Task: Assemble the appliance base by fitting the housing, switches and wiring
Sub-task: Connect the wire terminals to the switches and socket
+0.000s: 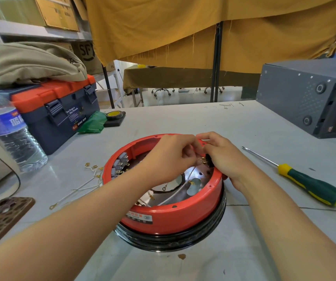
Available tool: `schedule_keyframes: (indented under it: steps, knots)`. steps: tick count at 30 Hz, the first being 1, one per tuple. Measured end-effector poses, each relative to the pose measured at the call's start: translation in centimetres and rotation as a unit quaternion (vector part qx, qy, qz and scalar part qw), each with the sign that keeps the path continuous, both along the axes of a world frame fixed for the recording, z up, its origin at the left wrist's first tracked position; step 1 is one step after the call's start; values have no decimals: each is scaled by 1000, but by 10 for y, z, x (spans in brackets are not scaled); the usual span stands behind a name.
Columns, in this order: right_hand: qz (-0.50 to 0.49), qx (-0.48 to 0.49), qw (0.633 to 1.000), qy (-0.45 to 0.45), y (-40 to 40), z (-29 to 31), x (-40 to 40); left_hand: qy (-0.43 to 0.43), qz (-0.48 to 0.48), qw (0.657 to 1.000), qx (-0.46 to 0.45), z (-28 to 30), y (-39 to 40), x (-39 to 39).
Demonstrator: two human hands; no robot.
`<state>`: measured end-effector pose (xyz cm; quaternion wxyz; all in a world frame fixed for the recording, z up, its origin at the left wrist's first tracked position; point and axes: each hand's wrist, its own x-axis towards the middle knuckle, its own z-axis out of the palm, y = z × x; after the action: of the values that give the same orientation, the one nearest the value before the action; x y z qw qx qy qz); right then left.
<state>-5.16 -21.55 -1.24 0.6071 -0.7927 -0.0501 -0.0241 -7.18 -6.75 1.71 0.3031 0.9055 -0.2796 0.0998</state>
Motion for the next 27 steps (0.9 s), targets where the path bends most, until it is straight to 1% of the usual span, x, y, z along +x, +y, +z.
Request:
schedule_keyframes:
  steps: [3, 6, 10, 13, 15, 17, 20, 22, 27]
  knots:
    - [0, -1, 1000, -3, -1, 1, -1, 48, 12, 998, -46, 7, 7, 1]
    - [1, -8, 1000, -8, -3, 2, -2, 49, 49, 996, -60, 14, 19, -2]
    - [-1, -21, 1000, -11, -4, 4, -2, -6, 134, 991, -11, 18, 48, -11]
    - [-1, -24, 1000, -5, -4, 4, -4, -12, 218, 976, 12, 14, 74, -20]
    - [-6, -25, 1000, -3, -4, 5, -4, 9, 265, 964, 8, 9, 89, -26]
    - [-11, -27, 1000, -6, -4, 4, -6, 65, 296, 953, -1, 4, 100, -32]
    - [-16, -30, 999, -7, -3, 4, -6, 142, 313, 939, -32, 0, 107, -39]
    - [-21, -35, 999, -4, -3, 4, -7, 152, 317, 934, -63, 0, 107, -40]
    - [-51, -15, 999, -4, -9, 4, -4, 153, 310, 935, -78, 0, 103, -33]
